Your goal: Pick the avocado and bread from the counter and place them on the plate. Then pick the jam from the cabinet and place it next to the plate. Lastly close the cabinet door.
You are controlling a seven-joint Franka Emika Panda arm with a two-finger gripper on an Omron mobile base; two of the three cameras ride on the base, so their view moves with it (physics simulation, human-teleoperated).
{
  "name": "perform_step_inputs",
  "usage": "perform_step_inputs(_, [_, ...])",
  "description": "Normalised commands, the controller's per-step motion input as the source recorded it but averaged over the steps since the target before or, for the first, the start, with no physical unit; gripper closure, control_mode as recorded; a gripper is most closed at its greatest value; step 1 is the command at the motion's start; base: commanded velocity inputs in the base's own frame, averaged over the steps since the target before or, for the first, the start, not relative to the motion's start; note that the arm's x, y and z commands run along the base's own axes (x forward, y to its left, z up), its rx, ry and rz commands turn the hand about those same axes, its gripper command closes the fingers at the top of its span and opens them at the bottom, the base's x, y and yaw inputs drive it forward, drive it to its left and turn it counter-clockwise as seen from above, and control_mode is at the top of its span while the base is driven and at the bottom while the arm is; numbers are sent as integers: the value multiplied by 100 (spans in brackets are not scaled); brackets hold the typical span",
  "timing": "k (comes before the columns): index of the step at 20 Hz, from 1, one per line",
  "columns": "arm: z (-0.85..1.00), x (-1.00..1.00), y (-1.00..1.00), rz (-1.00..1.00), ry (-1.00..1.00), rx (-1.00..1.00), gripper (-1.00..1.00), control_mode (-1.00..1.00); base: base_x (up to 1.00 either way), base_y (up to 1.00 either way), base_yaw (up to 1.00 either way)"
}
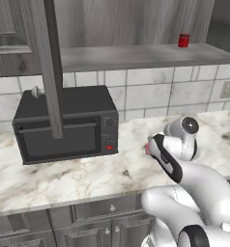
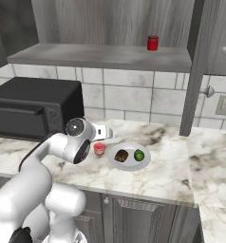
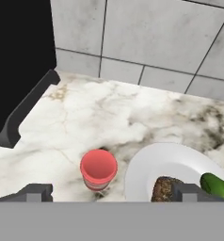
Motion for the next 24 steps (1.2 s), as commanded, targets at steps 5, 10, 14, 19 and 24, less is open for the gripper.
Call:
perform_step_inputs(5, [42,-31,7,4,0,-1,-100,-100,0,0,0])
perform_step_inputs(10, [41,-31,7,4,0,-3,-100,-100,0,0,0])
perform_step_inputs(14, [41,-30,7,0,6,-13,-100,-100,0,0,0])
perform_step_inputs(19, [34,-26,6,0,13,-12,-100,-100,0,0,0])
perform_step_inputs(24, [29,-21,8,3,13,-3,-100,-100,0,0,0])
